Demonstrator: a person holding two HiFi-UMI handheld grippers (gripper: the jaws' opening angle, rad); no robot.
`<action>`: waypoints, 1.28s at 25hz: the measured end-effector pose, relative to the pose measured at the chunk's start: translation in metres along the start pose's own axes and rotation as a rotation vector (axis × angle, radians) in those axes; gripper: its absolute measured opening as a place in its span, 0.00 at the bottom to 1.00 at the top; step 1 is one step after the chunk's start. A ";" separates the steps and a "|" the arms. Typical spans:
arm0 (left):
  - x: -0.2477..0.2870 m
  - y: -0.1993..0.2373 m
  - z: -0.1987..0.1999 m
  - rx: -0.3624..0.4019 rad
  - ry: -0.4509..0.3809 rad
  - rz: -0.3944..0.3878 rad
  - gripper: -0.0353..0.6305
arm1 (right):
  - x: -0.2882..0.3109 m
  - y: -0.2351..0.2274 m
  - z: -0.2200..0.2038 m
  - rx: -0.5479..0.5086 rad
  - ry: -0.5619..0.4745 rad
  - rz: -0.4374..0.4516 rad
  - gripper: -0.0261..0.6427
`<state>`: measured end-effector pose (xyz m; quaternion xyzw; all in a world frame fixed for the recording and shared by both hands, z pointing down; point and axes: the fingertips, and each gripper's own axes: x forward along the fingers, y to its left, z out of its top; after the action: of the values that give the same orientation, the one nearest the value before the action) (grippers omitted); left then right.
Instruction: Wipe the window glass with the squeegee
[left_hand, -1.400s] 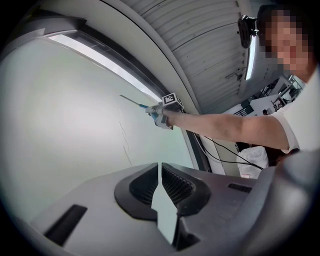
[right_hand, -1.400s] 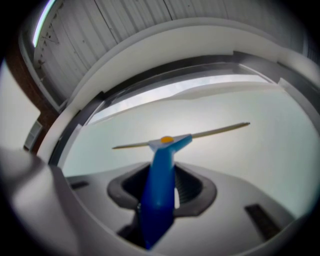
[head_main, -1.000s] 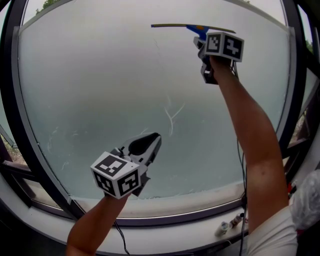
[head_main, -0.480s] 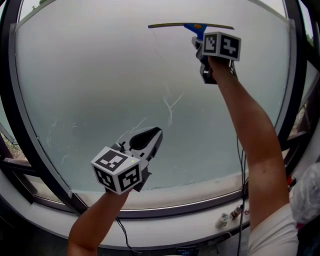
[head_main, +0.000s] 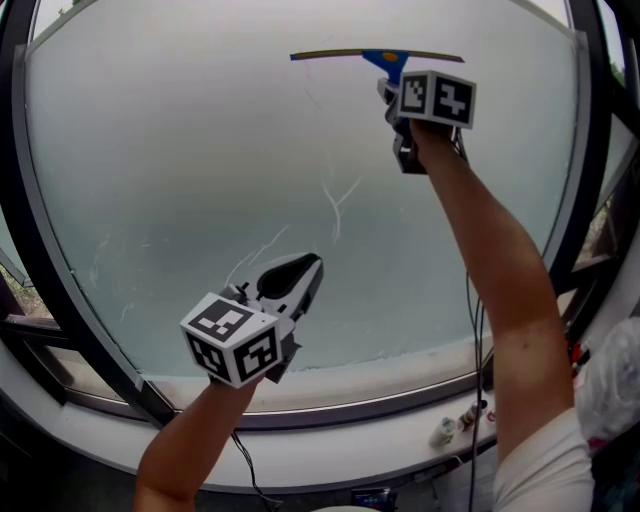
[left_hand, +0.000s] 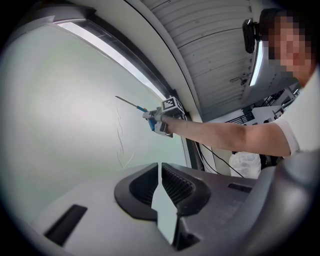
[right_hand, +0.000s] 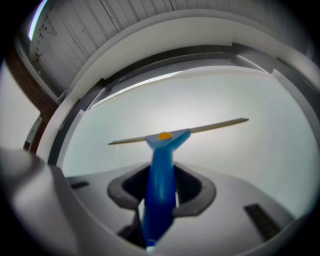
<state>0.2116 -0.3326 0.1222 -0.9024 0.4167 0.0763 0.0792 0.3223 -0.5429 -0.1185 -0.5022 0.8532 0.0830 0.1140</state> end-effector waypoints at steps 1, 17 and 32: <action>0.000 -0.001 -0.001 -0.002 0.001 -0.001 0.12 | -0.001 0.001 -0.003 0.001 0.003 0.002 0.25; -0.003 -0.015 -0.013 -0.026 0.014 -0.028 0.12 | -0.017 0.010 -0.046 0.005 0.065 0.002 0.25; -0.008 -0.022 -0.027 -0.050 0.033 -0.037 0.12 | -0.030 0.014 -0.084 0.031 0.106 -0.005 0.25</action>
<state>0.2252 -0.3186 0.1518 -0.9127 0.3994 0.0704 0.0510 0.3154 -0.5323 -0.0293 -0.5061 0.8580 0.0429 0.0768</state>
